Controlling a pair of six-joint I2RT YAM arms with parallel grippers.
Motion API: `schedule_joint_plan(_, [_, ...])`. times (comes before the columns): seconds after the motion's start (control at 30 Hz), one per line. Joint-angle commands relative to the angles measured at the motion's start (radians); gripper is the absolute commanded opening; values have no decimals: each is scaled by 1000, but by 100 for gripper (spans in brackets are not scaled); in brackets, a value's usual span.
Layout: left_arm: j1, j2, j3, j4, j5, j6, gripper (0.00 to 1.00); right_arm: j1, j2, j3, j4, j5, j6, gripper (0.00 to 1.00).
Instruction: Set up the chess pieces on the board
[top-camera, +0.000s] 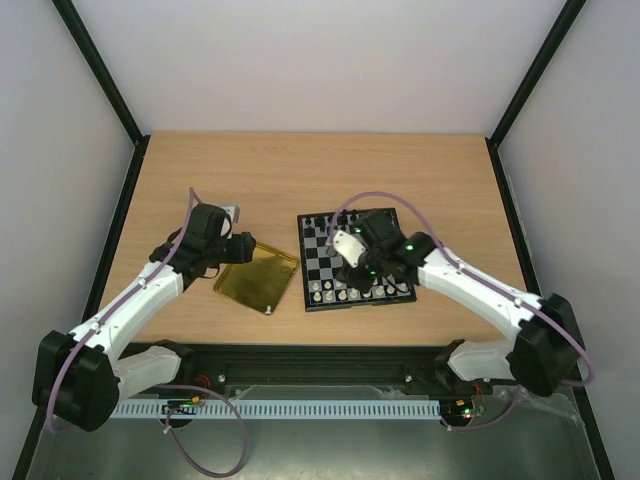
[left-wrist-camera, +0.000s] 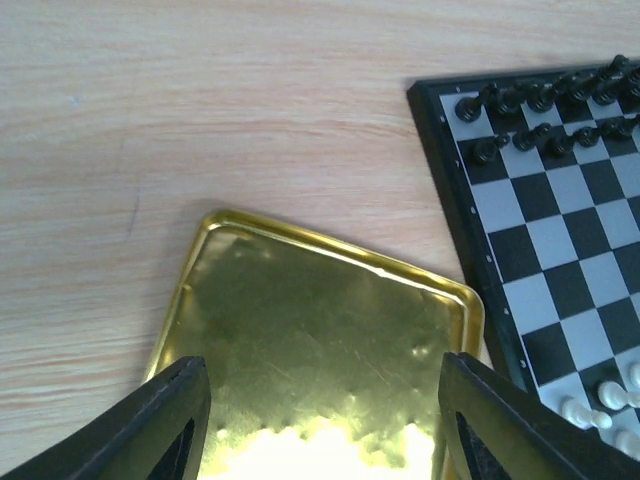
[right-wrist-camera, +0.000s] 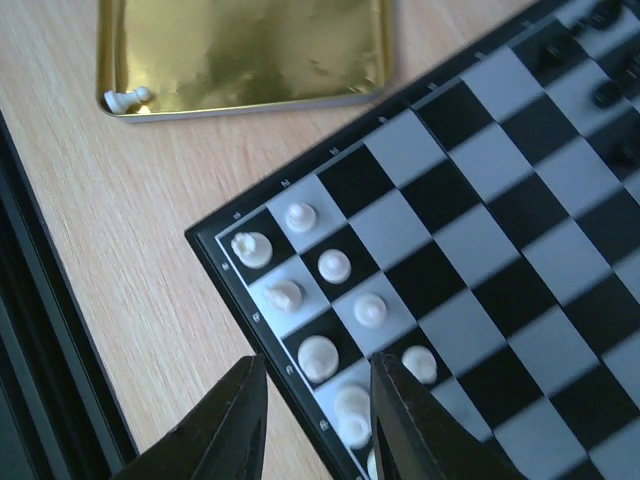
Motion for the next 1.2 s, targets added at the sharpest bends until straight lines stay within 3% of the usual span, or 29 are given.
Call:
schedule_joint_plan(0.0, [4, 9, 9, -67, 93, -14, 63, -96, -133, -96, 12, -105, 60, 32])
schedule_joint_plan(0.17, [-37, 27, 36, -190, 166, -42, 54, -188, -253, -213, 68, -181, 91, 33])
schedule_joint_plan(0.47, [-283, 120, 96, -420, 52, -172, 49, -237, -333, -244, 102, -178, 102, 35])
schedule_joint_plan(0.77, [-391, 260, 29, -363, 10, -233, 38, -238, -326, -245, 97, -180, 92, 36])
schedule_joint_plan(1.17, [-395, 378, 58, -294, -3, -211, 27, -238, -334, -252, 97, -174, 81, 36])
